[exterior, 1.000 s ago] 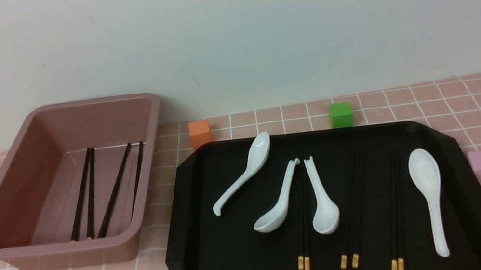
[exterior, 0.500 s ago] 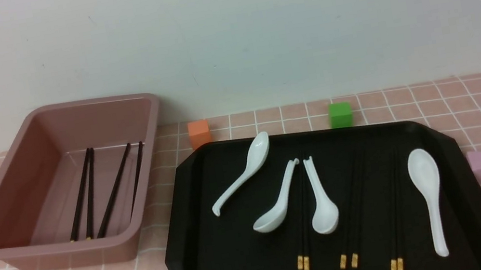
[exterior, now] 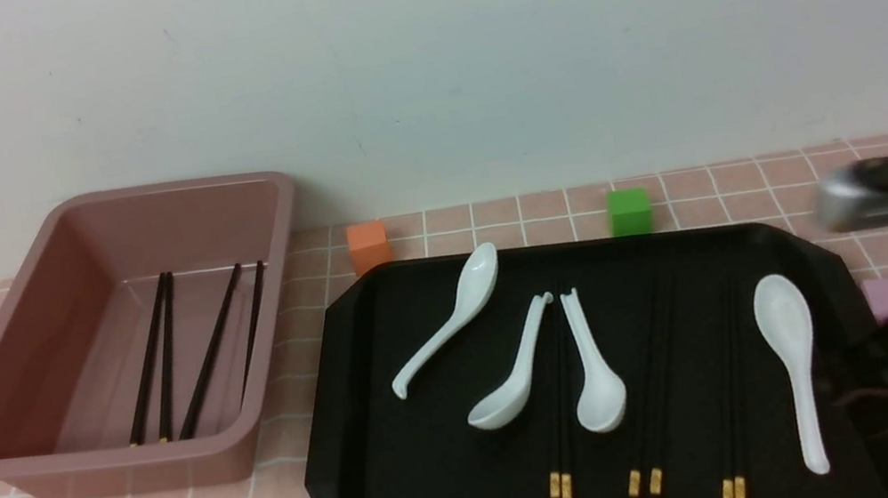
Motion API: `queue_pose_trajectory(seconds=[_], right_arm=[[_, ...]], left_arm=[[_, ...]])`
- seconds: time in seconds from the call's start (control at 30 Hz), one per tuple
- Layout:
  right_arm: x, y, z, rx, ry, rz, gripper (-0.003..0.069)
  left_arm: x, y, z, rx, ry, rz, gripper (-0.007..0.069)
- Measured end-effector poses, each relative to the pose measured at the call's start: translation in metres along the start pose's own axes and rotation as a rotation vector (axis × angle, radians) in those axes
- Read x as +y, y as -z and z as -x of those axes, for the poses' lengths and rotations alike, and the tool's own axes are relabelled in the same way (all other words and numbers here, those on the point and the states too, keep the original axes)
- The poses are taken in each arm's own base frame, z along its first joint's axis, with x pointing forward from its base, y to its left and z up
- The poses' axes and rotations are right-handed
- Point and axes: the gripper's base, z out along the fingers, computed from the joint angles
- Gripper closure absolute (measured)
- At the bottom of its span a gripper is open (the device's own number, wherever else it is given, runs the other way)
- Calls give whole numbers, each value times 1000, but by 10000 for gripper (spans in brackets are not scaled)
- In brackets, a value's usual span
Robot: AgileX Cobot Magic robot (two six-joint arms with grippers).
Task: On pink tablecloth take chopsticks from black tray and put them in box.
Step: 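Move the gripper over the chopsticks on the black tray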
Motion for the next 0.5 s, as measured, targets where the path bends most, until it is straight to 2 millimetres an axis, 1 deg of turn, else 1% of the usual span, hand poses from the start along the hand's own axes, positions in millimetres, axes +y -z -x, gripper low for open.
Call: queue_pose_trajectory(seconds=[0.07, 0.1, 0.13, 0.2, 0.3, 0.33, 0.37, 0.43, 0.5], right_arm=[[15, -15, 10, 22, 16, -40, 631], [15, -15, 10, 22, 16, -40, 631], [24, -25, 15, 33, 10, -70, 603], [32, -39, 22, 48, -6, -107, 555], [35, -63, 29, 90, -50, -147, 428], [35, -64, 29, 94, -53, -149, 411], [35, -75, 31, 116, -62, -157, 359], [34, -91, 32, 145, -66, -167, 279], [34, -102, 33, 152, -70, -171, 238]], left_arm=[[0, 0, 0, 0, 0, 0, 481], [0, 0, 0, 0, 0, 0, 481], [0, 0, 0, 0, 0, 0, 480], [0, 0, 0, 0, 0, 0, 479], [0, 0, 0, 0, 0, 0, 476], [0, 0, 0, 0, 0, 0, 476], [0, 0, 0, 0, 0, 0, 475], [0, 0, 0, 0, 0, 0, 470], [0, 0, 0, 0, 0, 0, 469]])
